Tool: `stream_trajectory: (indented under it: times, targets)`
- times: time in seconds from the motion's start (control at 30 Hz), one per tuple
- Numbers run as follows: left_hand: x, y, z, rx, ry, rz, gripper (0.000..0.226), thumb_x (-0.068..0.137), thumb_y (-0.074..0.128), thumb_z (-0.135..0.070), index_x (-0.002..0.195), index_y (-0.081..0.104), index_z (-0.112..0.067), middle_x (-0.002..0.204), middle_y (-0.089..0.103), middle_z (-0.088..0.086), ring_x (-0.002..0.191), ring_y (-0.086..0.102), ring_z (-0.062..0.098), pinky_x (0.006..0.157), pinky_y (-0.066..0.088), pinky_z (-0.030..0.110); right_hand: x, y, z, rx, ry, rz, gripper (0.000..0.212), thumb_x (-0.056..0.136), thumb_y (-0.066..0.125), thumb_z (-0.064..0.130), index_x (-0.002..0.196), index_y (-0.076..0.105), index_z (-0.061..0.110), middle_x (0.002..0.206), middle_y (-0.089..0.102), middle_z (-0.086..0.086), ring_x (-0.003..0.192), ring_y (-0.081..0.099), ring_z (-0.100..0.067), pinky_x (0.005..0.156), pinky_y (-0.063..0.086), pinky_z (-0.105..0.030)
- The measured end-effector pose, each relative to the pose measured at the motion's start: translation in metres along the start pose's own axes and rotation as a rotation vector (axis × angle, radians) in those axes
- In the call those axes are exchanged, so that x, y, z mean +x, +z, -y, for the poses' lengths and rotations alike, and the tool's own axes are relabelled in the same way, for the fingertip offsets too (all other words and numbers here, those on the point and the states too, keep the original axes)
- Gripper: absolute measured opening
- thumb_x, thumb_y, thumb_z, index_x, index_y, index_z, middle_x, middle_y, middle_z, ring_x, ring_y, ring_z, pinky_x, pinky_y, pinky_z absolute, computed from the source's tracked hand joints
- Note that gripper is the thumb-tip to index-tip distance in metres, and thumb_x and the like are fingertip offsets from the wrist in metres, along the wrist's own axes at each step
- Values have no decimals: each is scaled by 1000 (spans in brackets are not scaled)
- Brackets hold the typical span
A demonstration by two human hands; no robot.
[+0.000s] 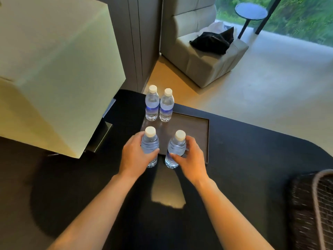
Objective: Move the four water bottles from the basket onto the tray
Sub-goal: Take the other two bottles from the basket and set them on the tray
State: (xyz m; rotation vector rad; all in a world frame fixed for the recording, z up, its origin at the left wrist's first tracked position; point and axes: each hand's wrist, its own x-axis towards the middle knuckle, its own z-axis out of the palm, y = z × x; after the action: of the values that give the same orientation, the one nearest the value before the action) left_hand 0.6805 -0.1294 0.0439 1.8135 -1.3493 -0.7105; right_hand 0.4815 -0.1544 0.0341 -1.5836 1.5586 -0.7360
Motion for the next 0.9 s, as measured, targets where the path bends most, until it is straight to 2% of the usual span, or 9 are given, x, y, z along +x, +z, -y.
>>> stream_trajectory:
  times: [0.2, 0.4, 0.5, 0.6, 0.9]
  targets:
    - [62, 5, 23, 27, 41, -11, 64, 74, 92, -25, 130, 61, -18, 123, 68, 0, 115, 65, 16, 96, 59, 41, 56, 38, 6, -7, 8, -43, 66, 80, 90, 22, 125, 45, 41, 125, 58, 16, 118, 58, -8, 104, 55, -39]
    - [98, 22, 36, 38, 77, -1, 70, 74, 91, -21, 136, 59, -13, 133, 66, 7, 127, 60, 23, 103, 53, 38, 92, 62, 1, -16, 18, -123, 67, 81, 90, 25, 132, 48, 34, 131, 62, 11, 120, 57, -5, 103, 53, -31]
    - [110, 27, 37, 5, 77, -2, 70, 75, 91, -22, 136, 58, -14, 135, 65, 7, 128, 60, 23, 105, 52, 39, 106, 68, 1, -10, 6, -147, 67, 81, 90, 27, 130, 47, 38, 130, 61, 14, 121, 59, -6, 101, 52, -27]
    - [121, 28, 37, 15, 74, 2, 72, 76, 91, -23, 139, 57, -15, 137, 64, 7, 130, 58, 24, 106, 52, 41, 117, 71, 2, -25, -2, -152, 67, 81, 90, 26, 133, 48, 32, 133, 62, 8, 120, 58, -6, 99, 50, -24]
    - [140, 30, 46, 22, 95, 28, 73, 79, 88, -24, 142, 54, -17, 140, 61, 5, 133, 56, 23, 108, 51, 43, 137, 76, 2, -33, -22, -173, 69, 81, 90, 27, 137, 50, 24, 135, 62, 2, 125, 61, -13, 106, 55, -38]
